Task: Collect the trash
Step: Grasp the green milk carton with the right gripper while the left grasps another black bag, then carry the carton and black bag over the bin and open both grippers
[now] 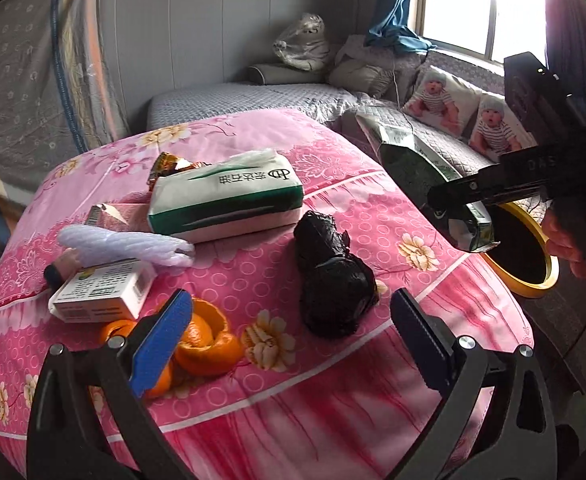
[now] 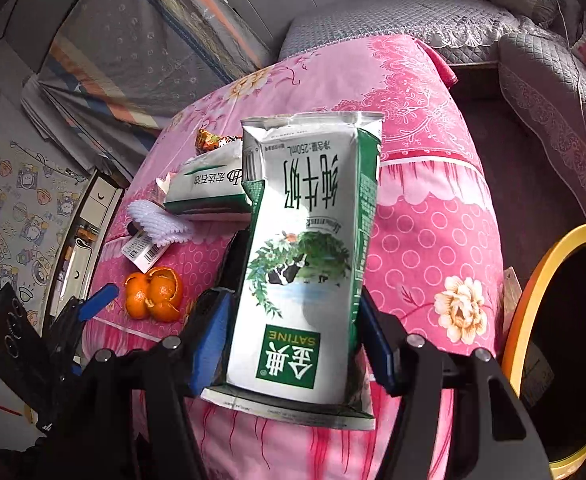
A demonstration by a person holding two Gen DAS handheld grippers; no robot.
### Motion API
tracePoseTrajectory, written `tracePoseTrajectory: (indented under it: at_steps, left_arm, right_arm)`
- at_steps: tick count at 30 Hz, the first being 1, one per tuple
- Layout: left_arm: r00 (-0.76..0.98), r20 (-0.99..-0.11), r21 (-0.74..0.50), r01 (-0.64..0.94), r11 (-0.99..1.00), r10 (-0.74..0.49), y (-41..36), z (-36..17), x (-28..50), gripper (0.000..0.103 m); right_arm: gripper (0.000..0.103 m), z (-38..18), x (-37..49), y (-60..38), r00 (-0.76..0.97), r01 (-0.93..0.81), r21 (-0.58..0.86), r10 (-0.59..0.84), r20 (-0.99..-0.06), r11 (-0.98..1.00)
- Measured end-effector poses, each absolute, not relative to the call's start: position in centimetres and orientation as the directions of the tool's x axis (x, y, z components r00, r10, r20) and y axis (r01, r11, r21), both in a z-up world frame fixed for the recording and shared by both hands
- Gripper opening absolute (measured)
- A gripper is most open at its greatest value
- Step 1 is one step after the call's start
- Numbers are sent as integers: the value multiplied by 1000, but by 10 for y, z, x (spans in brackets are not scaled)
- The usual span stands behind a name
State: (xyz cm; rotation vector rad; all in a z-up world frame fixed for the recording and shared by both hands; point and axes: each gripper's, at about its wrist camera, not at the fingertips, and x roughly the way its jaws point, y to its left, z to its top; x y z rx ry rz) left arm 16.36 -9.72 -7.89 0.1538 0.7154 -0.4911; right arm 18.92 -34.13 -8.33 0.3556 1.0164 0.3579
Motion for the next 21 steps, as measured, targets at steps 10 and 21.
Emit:
tracePoseTrajectory:
  at_steps: [10, 21]
  left_arm:
    - [568, -768, 15, 477, 879, -296, -138, -117, 204, 92]
    - [585, -747, -11, 466, 885, -318, -133, -101, 204, 34]
  right_arm:
    - [58, -86, 141, -377, 517, -118, 532, 510, -688, 838]
    - [58, -81, 119, -381, 536, -130, 586, 554, -637, 800]
